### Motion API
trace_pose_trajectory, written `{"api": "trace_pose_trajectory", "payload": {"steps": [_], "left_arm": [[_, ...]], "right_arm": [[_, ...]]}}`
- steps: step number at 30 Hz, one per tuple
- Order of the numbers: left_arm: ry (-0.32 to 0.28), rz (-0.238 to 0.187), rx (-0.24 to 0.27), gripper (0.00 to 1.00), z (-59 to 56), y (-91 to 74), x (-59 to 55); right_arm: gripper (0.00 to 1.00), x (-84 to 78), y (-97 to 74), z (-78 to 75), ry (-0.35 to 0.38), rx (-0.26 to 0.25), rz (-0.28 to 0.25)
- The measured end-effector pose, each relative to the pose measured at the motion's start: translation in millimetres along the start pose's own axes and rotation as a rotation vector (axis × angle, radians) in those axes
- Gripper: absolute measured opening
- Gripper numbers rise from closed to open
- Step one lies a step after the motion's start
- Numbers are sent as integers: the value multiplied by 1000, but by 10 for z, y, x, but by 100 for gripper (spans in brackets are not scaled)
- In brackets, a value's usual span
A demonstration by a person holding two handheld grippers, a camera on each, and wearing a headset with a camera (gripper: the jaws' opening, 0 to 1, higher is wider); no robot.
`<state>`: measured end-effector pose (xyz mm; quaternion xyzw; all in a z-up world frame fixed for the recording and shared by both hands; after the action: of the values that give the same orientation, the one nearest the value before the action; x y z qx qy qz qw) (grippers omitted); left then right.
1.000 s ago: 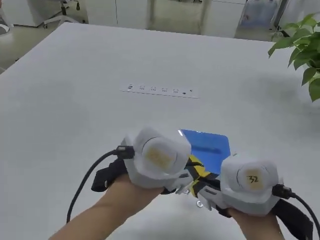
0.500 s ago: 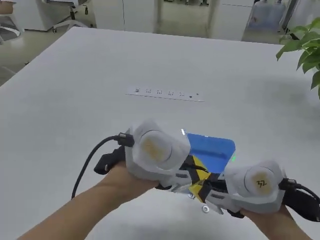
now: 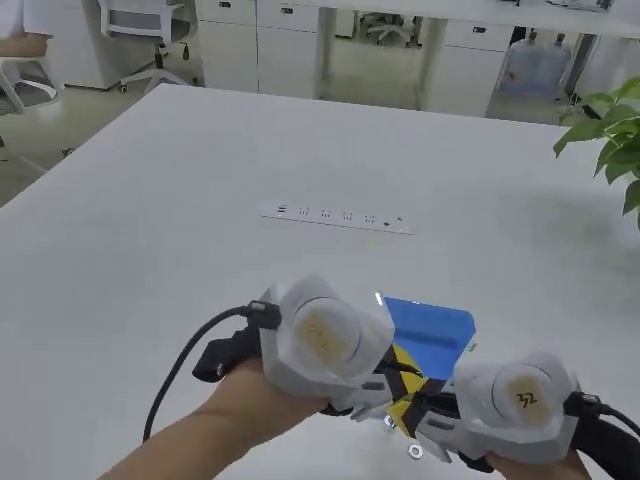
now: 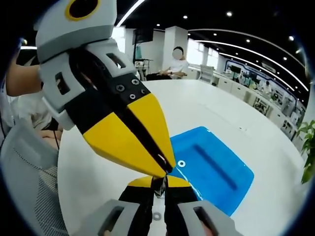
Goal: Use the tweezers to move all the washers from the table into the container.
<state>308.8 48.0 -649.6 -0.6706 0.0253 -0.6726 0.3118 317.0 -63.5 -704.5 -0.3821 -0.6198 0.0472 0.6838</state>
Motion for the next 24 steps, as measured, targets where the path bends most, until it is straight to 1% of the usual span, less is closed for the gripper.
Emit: {"api": "trace_pose_trajectory", "payload": {"steps": [2, 5, 8, 11, 13, 15, 16, 17, 19, 22, 24], "left_arm": [[-1, -10, 6, 0, -20, -44, 48], [23, -21, 17, 0, -42, -104, 146], [34, -41, 31, 0, -38, -168, 257], [39, -67, 49, 0, -14, -231, 378], [57, -100, 71, 0, 3, -273, 473], [56, -130, 94, 0, 11, -299, 533], [58, -144, 114, 0, 16, -313, 566], [65, -153, 122, 0, 20, -317, 585], [82, -157, 148, 0, 48, -324, 619], [79, -159, 186, 0, 117, -313, 639], [67, -160, 200, 0, 148, -310, 642]], "right_arm": [[3, 45, -47, 20, -2, -3, -10], [3, 137, -123, 34, -2, -13, -31], [3, 237, -192, 22, 21, -17, -60], [3, 356, -275, -3, 2, -37, -83], [3, 451, -337, -27, -7, -54, -106], [3, 536, -387, -59, 16, -61, -129], [3, 564, -398, -77, 18, -64, -134], [3, 604, -405, -97, 2, -79, -141], [3, 642, -395, -128, -11, -89, -144], [3, 687, -350, -190, -4, -101, -152], [3, 712, -316, -226, 1, -106, -153]]}}
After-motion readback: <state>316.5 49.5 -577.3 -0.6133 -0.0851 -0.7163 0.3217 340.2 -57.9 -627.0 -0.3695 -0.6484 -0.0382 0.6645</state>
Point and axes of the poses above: the centre of the closed fingertips' face, and the gripper's own axes: y roughly forward along the fingers, z roughly to its left, x roughly out of its top, the point moved 10 cm from there along -y, roughly backward along the fingers, and after that the axes turned 3 degrees about -z, right-handed, at the moved point
